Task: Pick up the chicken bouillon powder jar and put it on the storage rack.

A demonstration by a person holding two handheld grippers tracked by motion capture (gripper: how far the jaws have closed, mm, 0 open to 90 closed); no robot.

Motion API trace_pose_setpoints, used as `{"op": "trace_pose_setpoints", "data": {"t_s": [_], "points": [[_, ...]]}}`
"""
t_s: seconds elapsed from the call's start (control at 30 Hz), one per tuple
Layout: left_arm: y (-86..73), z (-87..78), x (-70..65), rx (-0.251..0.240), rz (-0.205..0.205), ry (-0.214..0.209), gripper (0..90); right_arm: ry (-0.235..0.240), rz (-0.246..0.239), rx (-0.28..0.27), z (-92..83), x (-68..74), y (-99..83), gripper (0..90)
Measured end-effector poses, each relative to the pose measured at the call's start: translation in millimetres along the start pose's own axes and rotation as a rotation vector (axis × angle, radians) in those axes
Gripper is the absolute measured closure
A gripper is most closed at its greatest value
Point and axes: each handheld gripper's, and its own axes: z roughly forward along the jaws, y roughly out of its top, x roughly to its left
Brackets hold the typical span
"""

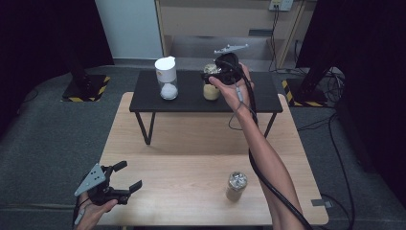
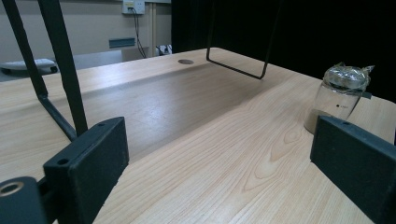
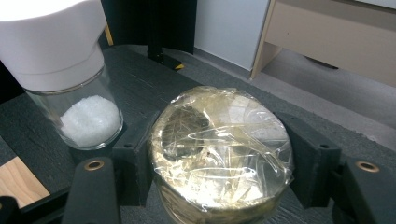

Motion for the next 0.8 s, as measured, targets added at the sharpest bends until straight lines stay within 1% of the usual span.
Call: {"op": "trace_pose_setpoints", "data": {"t_s": [0.13, 0.37, 0.57, 0.7, 0.8], "points": [[0.1, -0.1, -0.1, 0.001, 0.001, 0.000, 3.3, 0.002, -0.001, 0.004, 1.8, -0.2, -1.0, 35.5], [0.0, 0.1, 0.0, 0.001, 0.000, -0.001, 3.3, 0.005, 0.017, -0.008, 1.7, -2.8, -5.3, 35.4], [0.0, 0.0, 0.0, 0.001, 0.001, 0.000, 3.3, 0.005, 0.007, -0.020, 1.9, -2.9, -8.3, 35.4], [0.2, 0.0, -0.4, 0.002, 0.003, -0.001, 3.3, 0.007, 0.017, -0.025, 1.8, -3.4, -9.9, 35.3], [0.1, 0.0, -0.3, 0.001, 0.002, -0.001, 3.3, 0.005, 0.013, -0.030, 1.6, -2.8, -11.3, 35.2]]}}
